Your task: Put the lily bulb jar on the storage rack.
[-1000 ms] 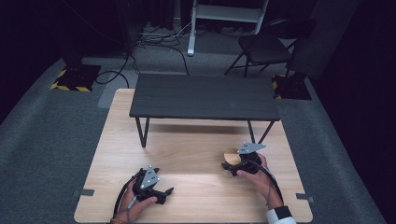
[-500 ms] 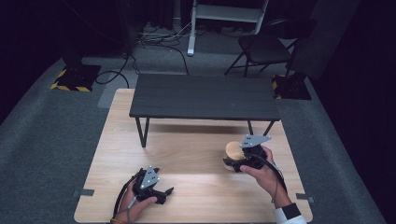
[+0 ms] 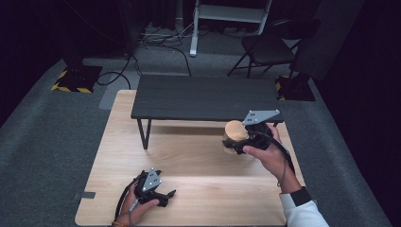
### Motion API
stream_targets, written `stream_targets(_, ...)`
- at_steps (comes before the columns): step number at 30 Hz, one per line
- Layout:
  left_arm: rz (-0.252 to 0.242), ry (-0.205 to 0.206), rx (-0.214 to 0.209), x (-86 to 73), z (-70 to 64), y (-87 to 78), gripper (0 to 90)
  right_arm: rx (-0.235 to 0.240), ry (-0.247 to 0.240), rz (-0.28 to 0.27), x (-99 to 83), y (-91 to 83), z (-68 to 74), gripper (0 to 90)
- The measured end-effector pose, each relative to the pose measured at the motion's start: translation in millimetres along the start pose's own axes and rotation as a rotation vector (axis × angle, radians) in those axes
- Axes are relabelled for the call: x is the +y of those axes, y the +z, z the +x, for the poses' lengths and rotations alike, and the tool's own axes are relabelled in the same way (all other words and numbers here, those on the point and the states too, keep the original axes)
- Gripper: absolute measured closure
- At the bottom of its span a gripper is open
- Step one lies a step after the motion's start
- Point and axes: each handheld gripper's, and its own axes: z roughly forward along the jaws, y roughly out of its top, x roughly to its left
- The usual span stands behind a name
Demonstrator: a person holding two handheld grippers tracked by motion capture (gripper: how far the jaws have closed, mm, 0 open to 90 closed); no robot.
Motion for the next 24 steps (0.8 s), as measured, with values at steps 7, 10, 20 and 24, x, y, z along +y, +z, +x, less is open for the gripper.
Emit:
stream_targets(7,0.0,0.0,0.0,0.0,0.0,0.0,5.2,-0.034,0.003,-0.014,45.5,-8.3,-7.7,24.5)
stream_targets(10,0.001,0.0,0.0,0.1,0.0,0.0,5.2,-0.058,0.013,-0.02,59.1,-6.2,-12.9,24.5)
stream_targets(20,0.001,0.0,0.0,0.3,0.0,0.1,5.1,-0.127,0.08,0.002,90.7,17.1,-36.8,24.5)
stream_targets(24,0.0,0.0,0.0,0.2,0.0,0.2,5.0,-0.153,0.108,0.024,96.0,28.9,-44.2,24.5)
